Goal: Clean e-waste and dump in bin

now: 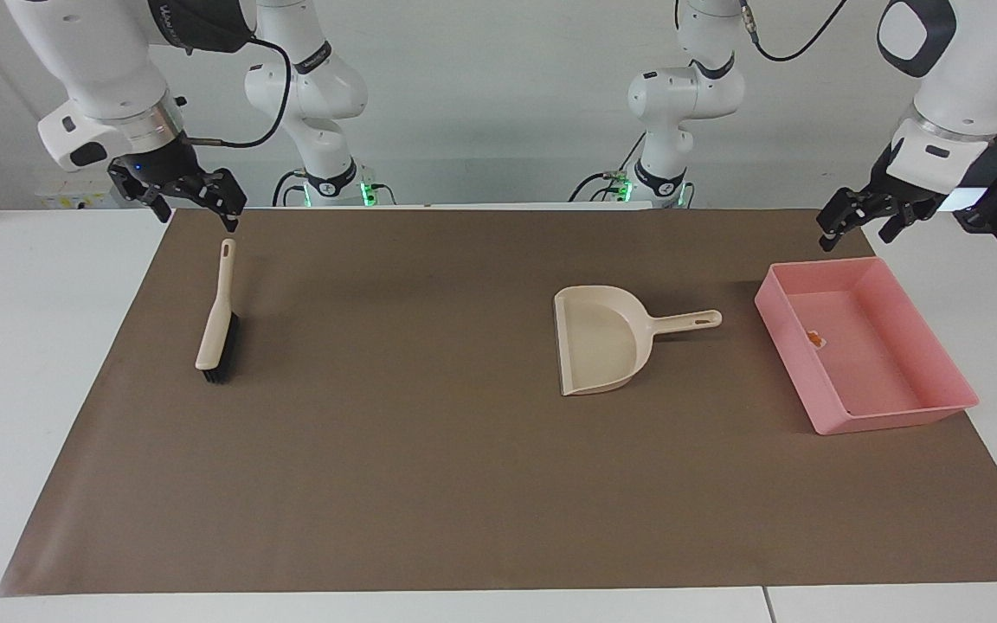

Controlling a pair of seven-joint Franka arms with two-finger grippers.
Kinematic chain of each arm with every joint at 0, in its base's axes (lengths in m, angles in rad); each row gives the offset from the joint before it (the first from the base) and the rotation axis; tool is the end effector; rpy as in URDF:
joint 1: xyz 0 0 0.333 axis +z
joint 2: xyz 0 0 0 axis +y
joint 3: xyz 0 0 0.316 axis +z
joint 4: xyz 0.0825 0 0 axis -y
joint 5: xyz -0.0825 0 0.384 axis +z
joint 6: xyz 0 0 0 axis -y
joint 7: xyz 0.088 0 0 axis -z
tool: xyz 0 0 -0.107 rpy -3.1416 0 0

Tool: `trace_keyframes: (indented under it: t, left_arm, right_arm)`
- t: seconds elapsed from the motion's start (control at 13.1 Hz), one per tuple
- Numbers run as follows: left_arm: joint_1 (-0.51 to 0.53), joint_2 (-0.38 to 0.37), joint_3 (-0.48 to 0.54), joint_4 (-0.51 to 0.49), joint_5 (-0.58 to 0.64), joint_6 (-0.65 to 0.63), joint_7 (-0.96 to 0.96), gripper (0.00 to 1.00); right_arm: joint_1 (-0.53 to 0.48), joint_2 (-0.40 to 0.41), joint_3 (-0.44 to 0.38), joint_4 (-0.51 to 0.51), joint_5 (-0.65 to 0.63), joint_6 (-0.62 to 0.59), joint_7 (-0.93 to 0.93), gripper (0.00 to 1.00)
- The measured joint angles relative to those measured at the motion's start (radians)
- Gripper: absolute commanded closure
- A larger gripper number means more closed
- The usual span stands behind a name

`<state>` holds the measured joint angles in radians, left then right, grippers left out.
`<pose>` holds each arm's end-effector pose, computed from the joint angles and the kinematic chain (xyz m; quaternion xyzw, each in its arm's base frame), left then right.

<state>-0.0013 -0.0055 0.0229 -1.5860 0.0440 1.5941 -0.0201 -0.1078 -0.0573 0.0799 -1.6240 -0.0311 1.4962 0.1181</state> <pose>0.5548 0.0166 0.6225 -0.9995 -0.0205 -0.0068 0.0219 0.5280 -0.0170 0.6243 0.9965 -0.0736 -0.0345 0.0194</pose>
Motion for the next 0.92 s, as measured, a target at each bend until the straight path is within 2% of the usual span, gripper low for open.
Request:
trace_keyframes:
  t: [0.31, 0.92]
  left_arm:
    - [0.000, 0.013, 0.000, 0.000, 0.002, 0.011, 0.000, 0.02]
    - [0.000, 0.015, -0.002, 0.000, 0.003, -0.018, 0.001, 0.01]
  right_arm:
    - [-0.007, 0.003, 0.000, -0.001, 0.025, 0.065, 0.000, 0.00]
    - [-0.007, 0.003, 0.000, 0.000, 0.026, 0.065, 0.000, 0.00]
